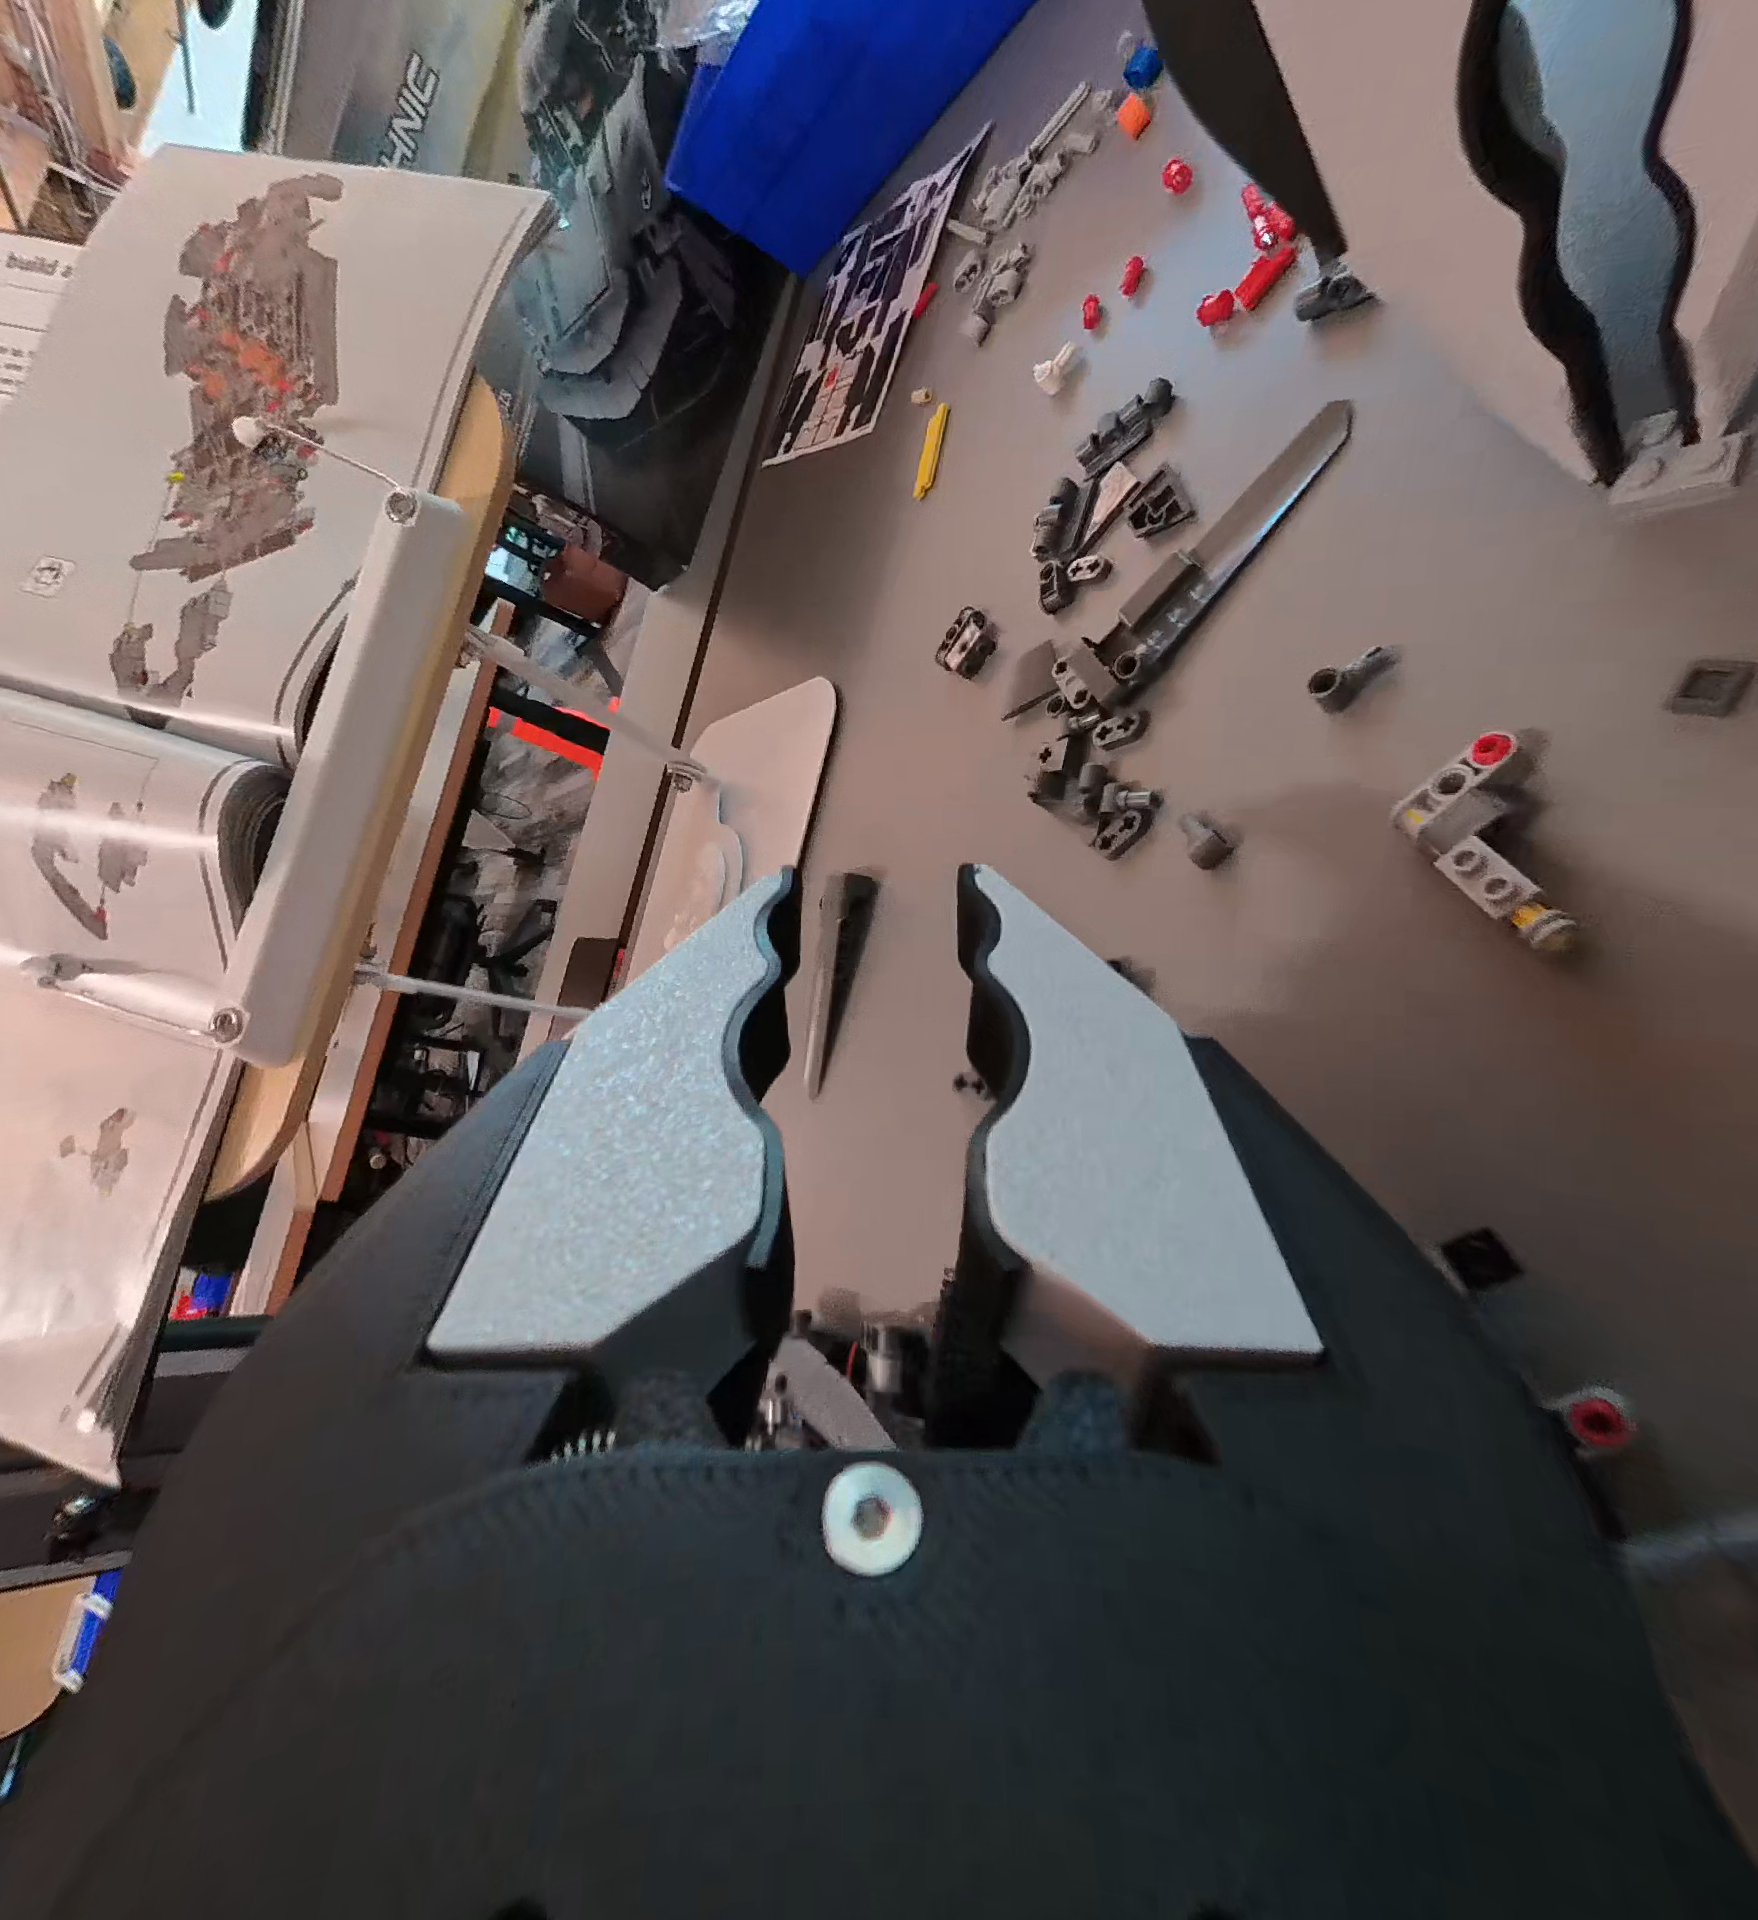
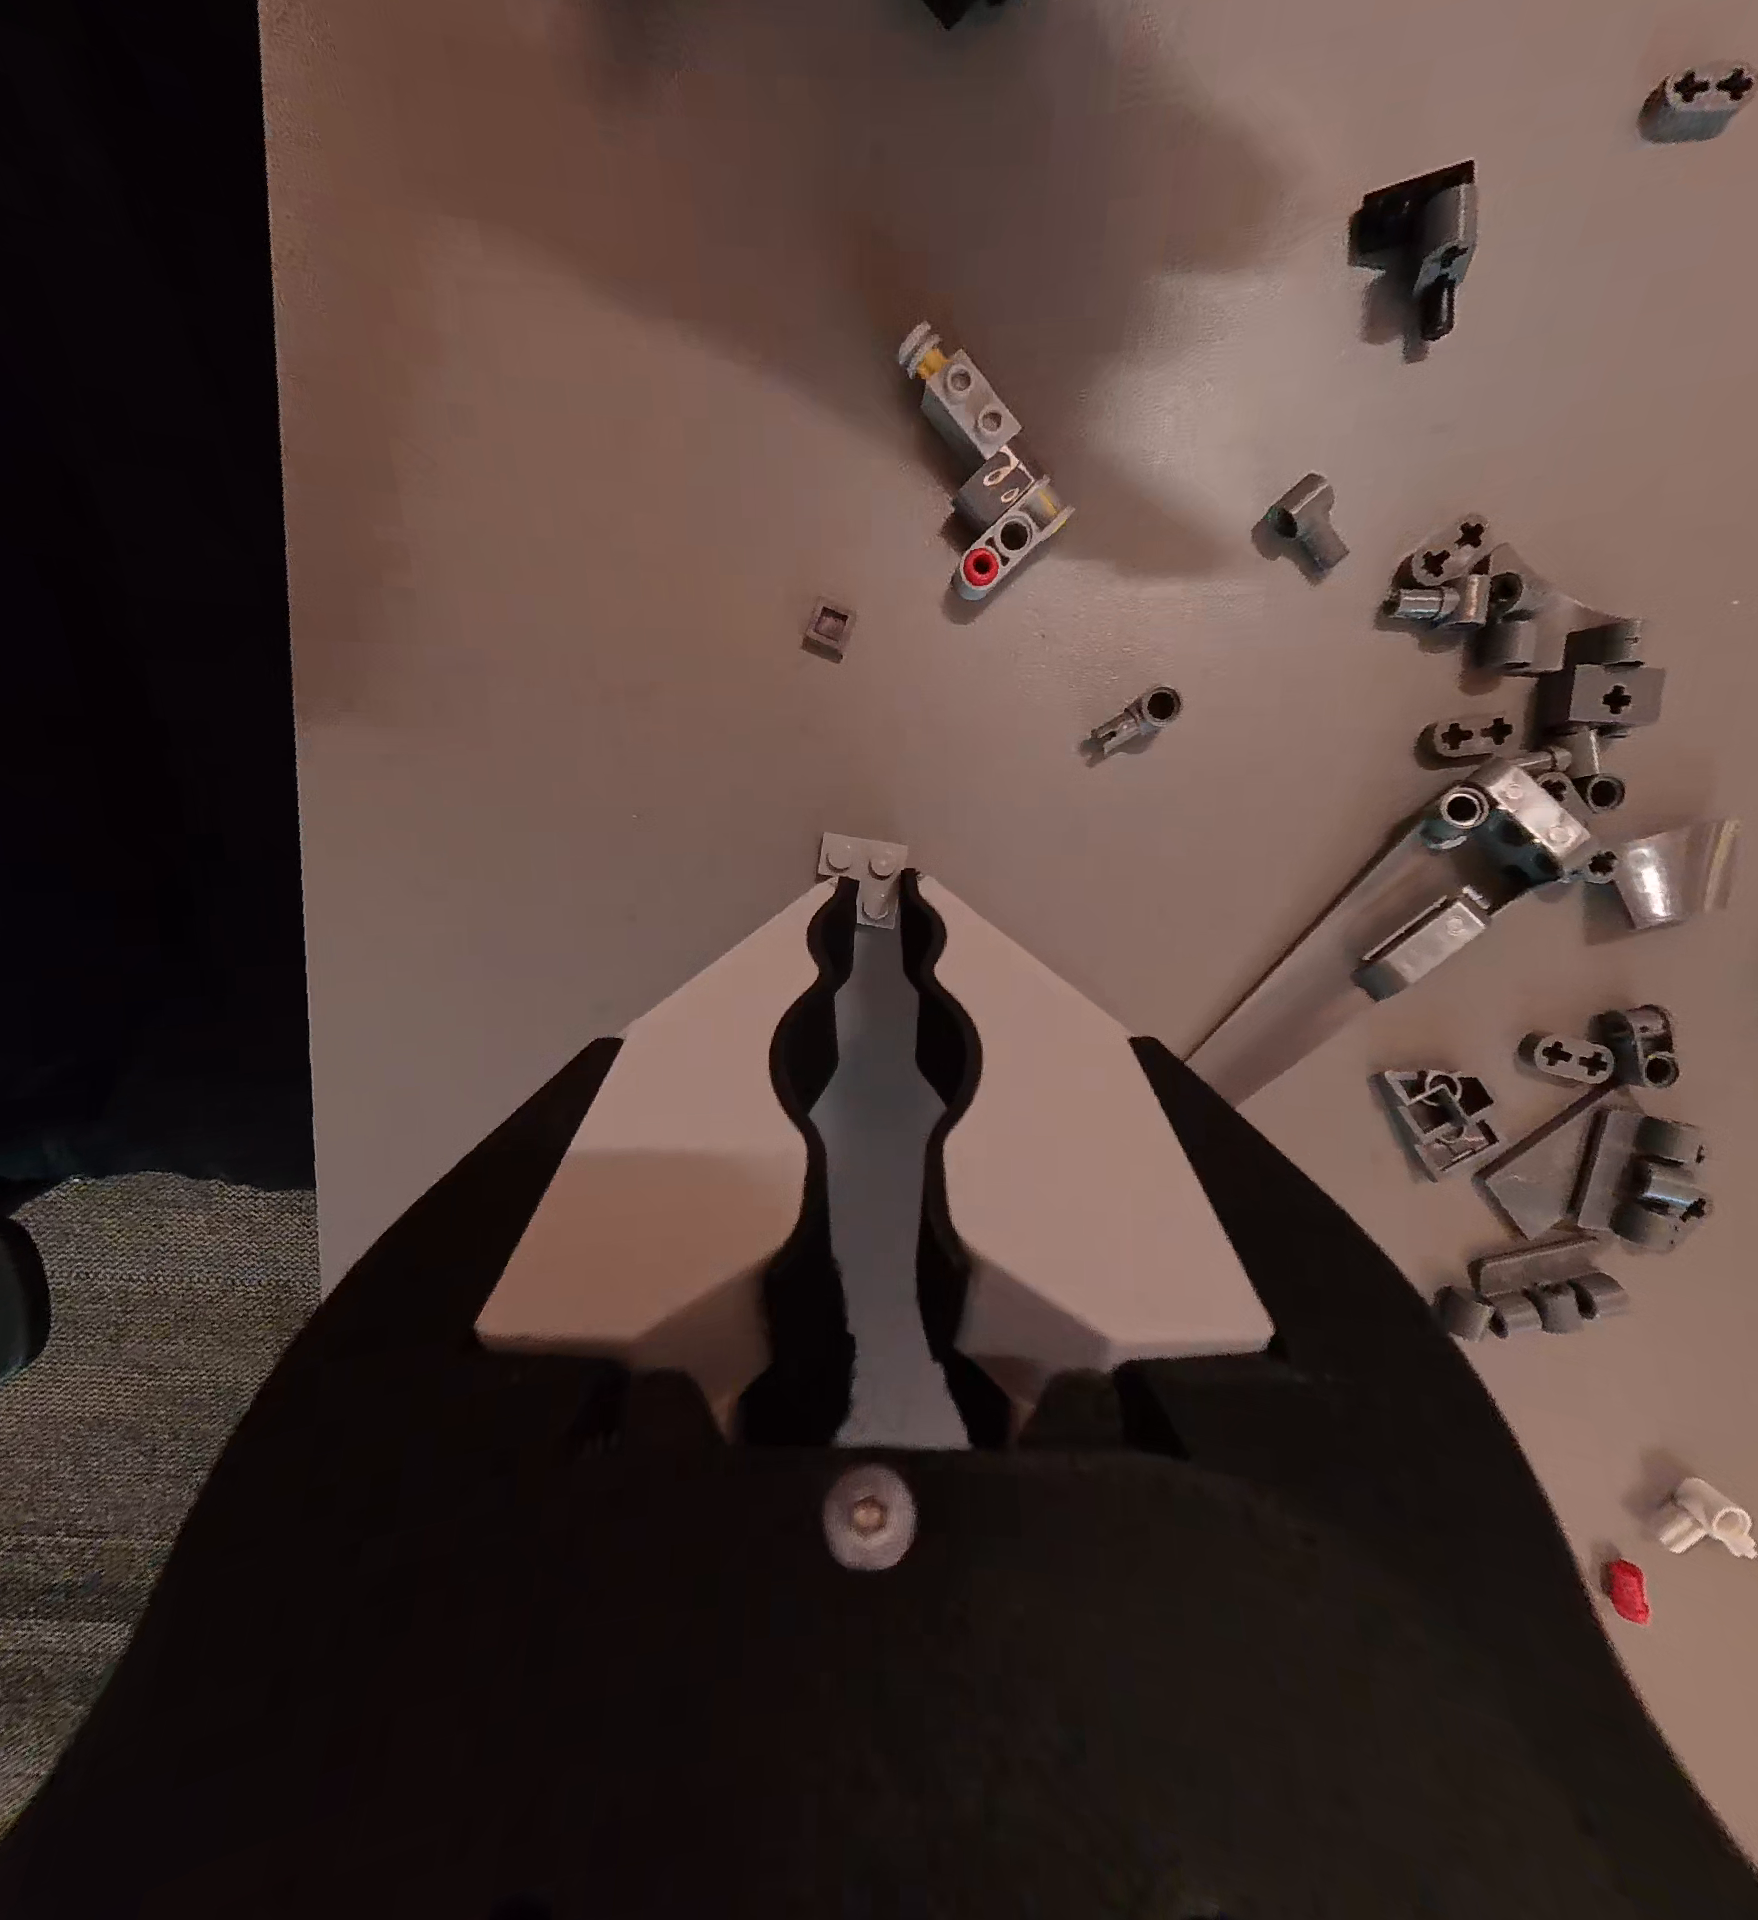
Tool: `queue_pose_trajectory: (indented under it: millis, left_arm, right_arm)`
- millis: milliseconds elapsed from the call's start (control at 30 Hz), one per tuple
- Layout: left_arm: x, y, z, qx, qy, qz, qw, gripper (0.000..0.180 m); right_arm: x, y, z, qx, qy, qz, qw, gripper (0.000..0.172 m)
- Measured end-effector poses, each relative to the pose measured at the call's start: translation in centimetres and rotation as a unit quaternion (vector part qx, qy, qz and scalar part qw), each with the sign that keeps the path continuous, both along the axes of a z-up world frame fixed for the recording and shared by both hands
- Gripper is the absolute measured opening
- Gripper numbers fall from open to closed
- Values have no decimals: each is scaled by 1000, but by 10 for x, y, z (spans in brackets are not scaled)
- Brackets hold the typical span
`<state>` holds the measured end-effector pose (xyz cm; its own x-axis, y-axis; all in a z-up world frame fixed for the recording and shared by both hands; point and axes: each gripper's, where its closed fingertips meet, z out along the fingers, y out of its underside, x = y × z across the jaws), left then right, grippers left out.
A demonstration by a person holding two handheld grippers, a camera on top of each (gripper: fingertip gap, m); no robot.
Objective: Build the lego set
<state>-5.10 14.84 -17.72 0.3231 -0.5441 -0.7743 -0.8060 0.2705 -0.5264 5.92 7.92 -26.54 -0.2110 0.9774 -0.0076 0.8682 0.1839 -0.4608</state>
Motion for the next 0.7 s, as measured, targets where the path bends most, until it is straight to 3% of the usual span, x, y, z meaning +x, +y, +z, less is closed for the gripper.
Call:
queue_pose_trajectory:
  millis: [400,700]
  left_arm:
    - [-22,-39,9,-27,-18,17,999,29]
    - [-2,-69,-36,-130,24,-21,991,28]
  right_arm:
    - [-3,0,7,8,26,-3,1000,5]
    - [-9,0,17,7,43,1,999,5]
